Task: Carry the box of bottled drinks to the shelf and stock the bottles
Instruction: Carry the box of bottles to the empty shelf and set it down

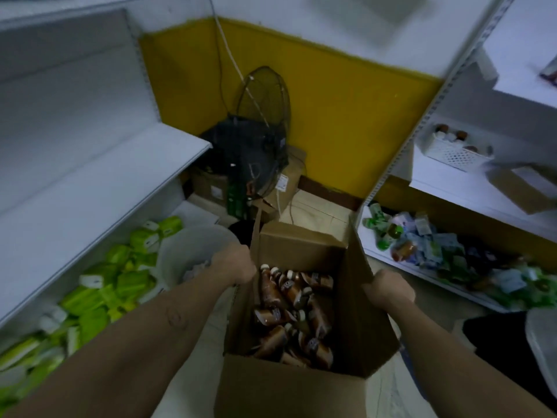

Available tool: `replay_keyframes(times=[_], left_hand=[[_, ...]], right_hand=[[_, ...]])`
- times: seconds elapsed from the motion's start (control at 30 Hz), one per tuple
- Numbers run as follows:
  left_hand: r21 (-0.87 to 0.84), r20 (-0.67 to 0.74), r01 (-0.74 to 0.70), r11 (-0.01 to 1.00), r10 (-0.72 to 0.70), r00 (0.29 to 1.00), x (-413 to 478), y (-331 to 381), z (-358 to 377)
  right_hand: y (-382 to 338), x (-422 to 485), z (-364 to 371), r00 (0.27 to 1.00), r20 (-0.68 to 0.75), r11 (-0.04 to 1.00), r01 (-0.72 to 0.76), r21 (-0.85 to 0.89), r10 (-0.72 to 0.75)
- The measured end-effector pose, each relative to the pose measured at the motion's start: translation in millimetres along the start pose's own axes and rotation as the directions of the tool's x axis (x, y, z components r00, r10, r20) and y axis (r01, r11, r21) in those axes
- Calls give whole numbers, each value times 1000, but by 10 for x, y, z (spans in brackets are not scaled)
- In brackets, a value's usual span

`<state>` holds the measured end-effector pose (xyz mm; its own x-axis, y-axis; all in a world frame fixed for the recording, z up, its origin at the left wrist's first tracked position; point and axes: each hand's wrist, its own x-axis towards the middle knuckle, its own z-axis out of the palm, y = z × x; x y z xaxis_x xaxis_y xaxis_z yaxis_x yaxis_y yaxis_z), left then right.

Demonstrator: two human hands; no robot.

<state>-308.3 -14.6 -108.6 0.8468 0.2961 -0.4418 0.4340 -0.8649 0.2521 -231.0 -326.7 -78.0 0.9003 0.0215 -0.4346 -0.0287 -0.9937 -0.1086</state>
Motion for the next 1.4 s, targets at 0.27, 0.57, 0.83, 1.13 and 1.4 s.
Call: replay_keyframes(times=[0.27, 0.57, 0.83, 1.13, 1.4], left_hand=[[-110, -75, 141, 984, -150, 986, -1023, -655, 360], [-391, -57, 546, 741, -612, 789, -2541, -1352, 791], [-560, 59, 721, 408, -849, 526, -4113, -2096, 1389], [-688, 182, 725, 31, -960, 213, -6106, -2806, 2357], [-714, 236, 674, -189, -971, -22, -7656, -3206, 2757]], right_hand=[[-308, -451, 386, 981, 54, 974, 193, -122, -188], [-1099, -965, 654, 840, 164, 785, 543, -299, -518], [-2198, -1938, 1398, 530, 344, 381, 827, -414, -775], [-3256, -3859, 2478, 210, 524, -39, 904, -425, -826], [-3669, -5580, 3234, -23, 585, -287, 887, -361, -810]])
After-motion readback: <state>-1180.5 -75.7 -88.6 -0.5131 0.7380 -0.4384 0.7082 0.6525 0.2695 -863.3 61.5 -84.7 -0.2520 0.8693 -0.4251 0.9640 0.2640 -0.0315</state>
